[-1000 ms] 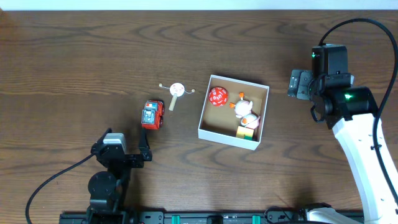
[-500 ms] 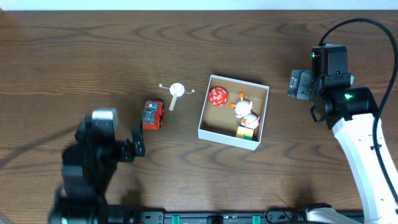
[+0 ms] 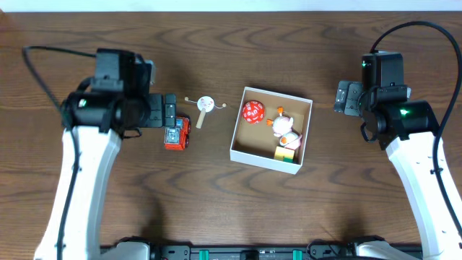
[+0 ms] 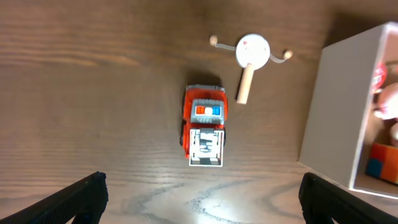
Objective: Pack container
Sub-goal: 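Reach the left gripper forward to the red fire truck, then lower the left gripper over the fire truck and grasp it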
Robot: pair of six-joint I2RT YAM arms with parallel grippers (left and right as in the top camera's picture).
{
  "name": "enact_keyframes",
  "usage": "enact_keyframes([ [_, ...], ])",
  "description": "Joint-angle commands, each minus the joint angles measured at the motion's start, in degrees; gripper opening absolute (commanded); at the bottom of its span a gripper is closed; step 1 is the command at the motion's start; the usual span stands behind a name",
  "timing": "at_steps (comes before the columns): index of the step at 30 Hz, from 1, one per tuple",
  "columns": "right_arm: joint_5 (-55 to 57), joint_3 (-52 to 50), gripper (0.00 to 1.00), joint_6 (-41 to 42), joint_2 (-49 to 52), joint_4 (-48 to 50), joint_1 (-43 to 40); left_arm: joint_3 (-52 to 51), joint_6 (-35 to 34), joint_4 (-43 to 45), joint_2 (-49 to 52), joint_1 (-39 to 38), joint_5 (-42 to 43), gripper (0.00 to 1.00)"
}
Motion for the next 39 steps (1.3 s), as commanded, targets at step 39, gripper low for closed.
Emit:
enact_keyframes([
  [39,0.8,0.3,0.99,0.8,-0.8,0.0,-0.5,-19.5,0.1,23.8,15.2,-5.6,-0.3,0.98],
])
